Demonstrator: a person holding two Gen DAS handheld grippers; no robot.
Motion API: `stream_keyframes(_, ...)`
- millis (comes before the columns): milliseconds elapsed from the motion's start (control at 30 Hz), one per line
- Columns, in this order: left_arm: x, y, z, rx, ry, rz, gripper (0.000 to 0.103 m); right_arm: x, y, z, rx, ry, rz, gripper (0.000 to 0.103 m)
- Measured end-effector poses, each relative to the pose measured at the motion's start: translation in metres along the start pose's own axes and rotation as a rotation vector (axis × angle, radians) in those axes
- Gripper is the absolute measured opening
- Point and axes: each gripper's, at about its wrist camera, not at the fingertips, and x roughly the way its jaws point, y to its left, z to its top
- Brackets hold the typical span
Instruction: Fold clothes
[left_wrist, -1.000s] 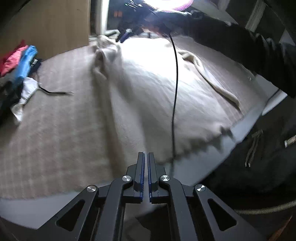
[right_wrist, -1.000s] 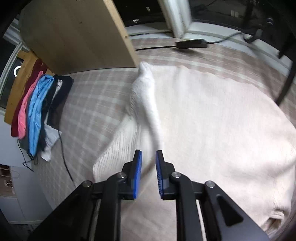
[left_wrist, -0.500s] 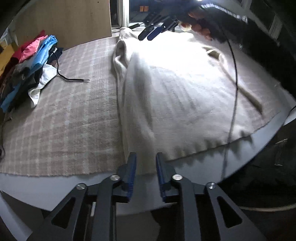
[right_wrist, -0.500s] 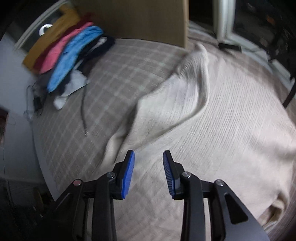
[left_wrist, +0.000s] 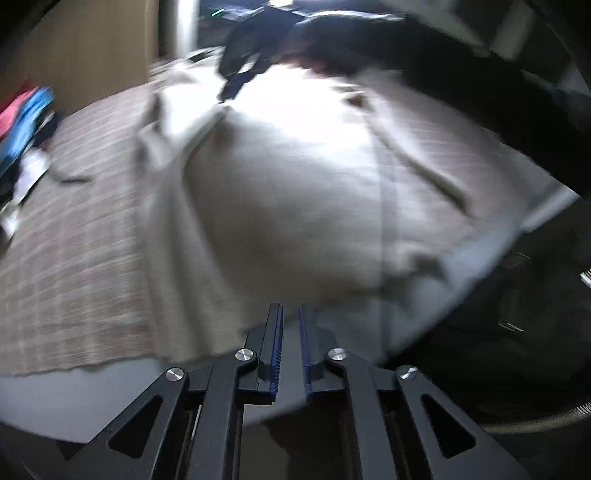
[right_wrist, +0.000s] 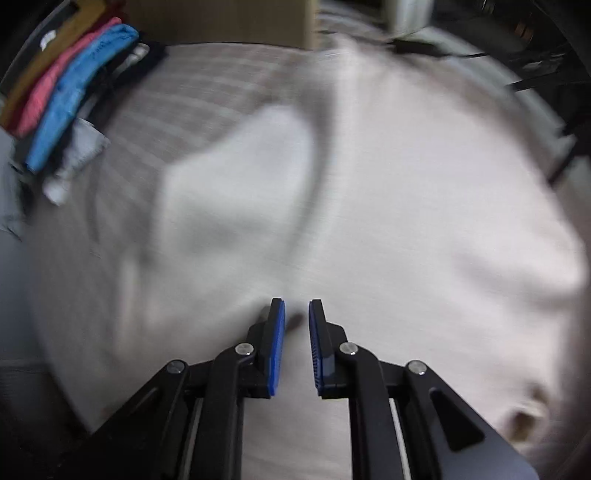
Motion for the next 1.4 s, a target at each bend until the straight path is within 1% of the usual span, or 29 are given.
stream_keyframes(100, -0.015, -0.013, -0.007, 0.018, -0.011, -0.044, 0.021, -0.014, 0.0, -0.004, -0.026, -0.024, -0.006, 0.016)
stream_keyframes(133, -0.017, -0.007, -0.008, -0.008, -0.017, -0.028, 0.022, -0.018, 0.0, -0.005, -0.034, -0.032, -0.008, 0.018)
stream_keyframes(200, -0.017, 0.016, -0.01, -0.093, -0.025, 0.033, 0.021, -0.028, 0.0, -0.008, -0.052, -0.048, -0.012, 0.028)
stream_keyframes(233, -0.012, 0.021, -0.008, -0.111, -0.021, 0.057, 0.021, -0.032, 0.0, -0.009, -0.06, -0.056, -0.013, 0.033)
stream_keyframes(267, -0.007, 0.024, -0.007, -0.117, -0.017, 0.075, 0.021, -0.032, 0.007, -0.01, -0.079, -0.054, -0.012, 0.033)
stream_keyframes(333, 0.003, 0.029, -0.003, -0.129, -0.008, 0.111, 0.022, -0.017, 0.039, -0.01, -0.147, -0.018, -0.015, 0.034)
stream_keyframes(400, 0.011, 0.023, 0.001, -0.111, 0.006, 0.133, 0.022, -0.004, 0.047, -0.015, -0.179, 0.012, -0.105, 0.034)
stream_keyframes(433, 0.013, 0.017, 0.003, -0.093, 0.0, 0.131, 0.024, 0.0, 0.046, -0.018, -0.177, 0.027, -0.128, 0.034)
stream_keyframes(467, 0.016, 0.009, 0.006, -0.063, -0.008, 0.135, 0.025, 0.001, 0.038, -0.02, -0.14, 0.039, -0.111, 0.034)
stream_keyframes(533, 0.024, -0.005, 0.01, 0.005, -0.009, 0.16, 0.038, 0.007, 0.019, -0.018, -0.044, 0.061, -0.073, 0.034)
stream_keyframes(600, 0.042, -0.008, 0.014, 0.041, 0.031, 0.214, 0.038, 0.011, 0.01, -0.021, 0.001, 0.082, -0.064, 0.034)
stream_keyframes(667, 0.051, 0.0, 0.015, 0.021, 0.054, 0.231, 0.033, 0.017, 0.007, -0.022, 0.022, 0.101, -0.037, 0.034)
stream_keyframes(733, 0.059, 0.009, 0.015, -0.008, 0.074, 0.242, 0.009, 0.018, 0.007, -0.025, 0.039, 0.093, 0.028, 0.034)
stream_keyframes(800, 0.054, 0.012, 0.016, -0.022, 0.063, 0.219, 0.005, 0.017, 0.01, -0.028, 0.032, 0.075, 0.06, 0.03)
stream_keyframes(833, 0.051, 0.013, 0.016, -0.027, 0.055, 0.205, 0.004, 0.017, 0.011, -0.029, 0.023, 0.067, 0.07, 0.015)
stream_keyframes(867, 0.047, 0.014, 0.016, -0.033, 0.047, 0.19, 0.003, 0.017, 0.011, -0.03, 0.019, 0.062, 0.086, 0.005)
stream_keyframes(933, 0.041, 0.017, 0.016, -0.044, 0.031, 0.161, 0.003, 0.011, 0.01, -0.03, 0.017, 0.045, 0.118, 0.005)
stream_keyframes(967, 0.034, 0.016, 0.018, -0.058, 0.012, 0.129, 0.003, 0.007, 0.009, -0.031, 0.008, 0.036, 0.125, 0.005)
stream_keyframes(1000, 0.026, 0.014, 0.02, -0.075, -0.012, 0.09, 0.003, 0.0, 0.008, -0.033, -0.014, 0.026, 0.111, 0.005)
stream_keyframes(1033, 0.02, 0.009, 0.022, -0.077, -0.035, 0.036, 0.003, -0.004, 0.007, -0.034, -0.039, 0.025, 0.077, 0.004)
stream_keyframes(1067, 0.014, 0.002, 0.024, -0.074, -0.056, -0.024, 0.003, -0.005, 0.006, -0.037, -0.073, 0.036, 0.019, 0.005)
stream_keyframes(1100, 0.012, -0.005, 0.026, -0.064, -0.063, -0.066, 0.006, -0.006, 0.004, -0.039, -0.106, 0.047, -0.039, 0.005)
stream_keyframes(1133, 0.014, -0.012, 0.026, -0.049, -0.055, -0.087, 0.009, -0.008, 0.002, -0.041, -0.129, 0.056, -0.09, 0.006)
stream_keyframes(1200, 0.018, -0.019, 0.024, -0.029, -0.024, -0.079, 0.012, -0.014, 0.002, -0.041, -0.118, 0.04, -0.132, 0.01)
stream_keyframes(1233, 0.018, -0.014, 0.023, -0.036, -0.015, -0.061, 0.018, -0.019, 0.002, -0.041, -0.108, 0.024, -0.145, 0.022)
stream_keyframes(1267, 0.018, -0.008, 0.02, -0.062, -0.01, -0.043, 0.02, -0.025, 0.004, -0.04, -0.102, 0.0, -0.151, 0.036)
stream_keyframes(1300, 0.016, 0.002, 0.017, -0.102, -0.012, -0.036, 0.021, -0.031, 0.009, -0.038, -0.108, -0.037, -0.139, 0.04)
stream_keyframes(1333, 0.017, 0.008, 0.014, -0.135, -0.01, -0.033, 0.021, -0.036, 0.016, -0.036, -0.126, -0.068, -0.119, 0.041)
stream_keyframes(1400, 0.021, 0.017, 0.01, -0.189, -0.002, -0.027, 0.021, -0.036, 0.032, -0.03, -0.158, -0.087, -0.092, 0.041)
